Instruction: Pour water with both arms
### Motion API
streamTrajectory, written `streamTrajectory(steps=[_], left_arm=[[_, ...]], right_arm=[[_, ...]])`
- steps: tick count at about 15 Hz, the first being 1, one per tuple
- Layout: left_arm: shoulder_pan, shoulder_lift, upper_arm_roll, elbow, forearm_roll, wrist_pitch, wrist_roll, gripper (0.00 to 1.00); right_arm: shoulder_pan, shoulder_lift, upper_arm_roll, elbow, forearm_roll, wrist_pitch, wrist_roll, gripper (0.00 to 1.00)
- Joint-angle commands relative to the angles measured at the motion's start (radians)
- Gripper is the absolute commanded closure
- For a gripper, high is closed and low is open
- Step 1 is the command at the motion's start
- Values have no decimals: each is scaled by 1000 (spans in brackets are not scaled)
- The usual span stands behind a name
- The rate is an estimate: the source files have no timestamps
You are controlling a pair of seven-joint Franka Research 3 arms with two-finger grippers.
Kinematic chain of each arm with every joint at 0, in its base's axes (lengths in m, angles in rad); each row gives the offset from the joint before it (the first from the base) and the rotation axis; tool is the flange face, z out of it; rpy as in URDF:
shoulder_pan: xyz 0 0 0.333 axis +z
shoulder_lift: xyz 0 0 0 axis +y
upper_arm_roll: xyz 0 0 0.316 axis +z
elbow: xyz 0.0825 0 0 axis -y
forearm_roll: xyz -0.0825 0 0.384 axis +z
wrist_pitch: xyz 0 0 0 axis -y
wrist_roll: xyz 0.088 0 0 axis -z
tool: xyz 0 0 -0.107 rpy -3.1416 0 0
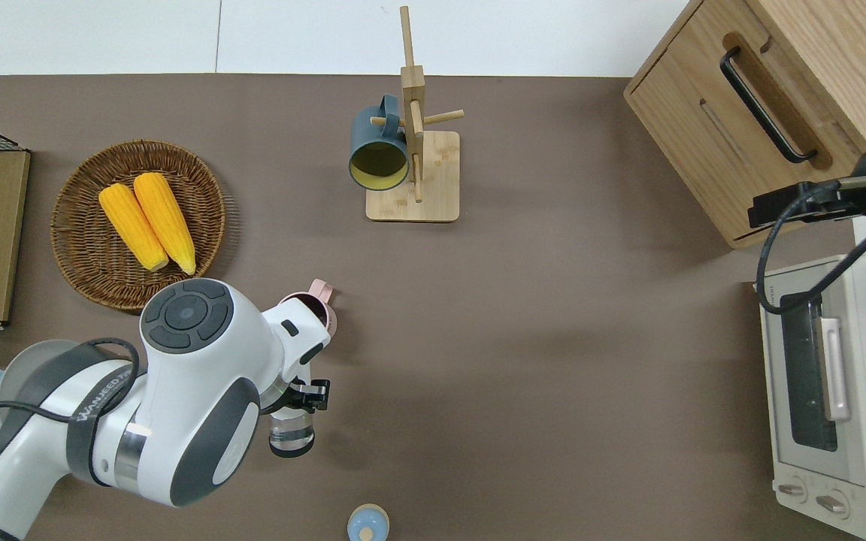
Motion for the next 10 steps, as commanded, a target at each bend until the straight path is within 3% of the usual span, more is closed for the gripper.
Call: streamTrajectory(steps=[1, 4, 10], left_arm=[[8, 8, 0, 66, 0, -58, 2, 1000], [12, 40, 0, 135, 0, -144, 4, 1000], [26, 38, 2, 144, 2, -183, 6, 1000]], right_arm=[[-12, -20, 21, -23, 4, 13, -17, 7], [-6, -23, 23, -23, 6, 13, -17, 7], [-7, -24, 23, -23, 6, 13, -17, 7]])
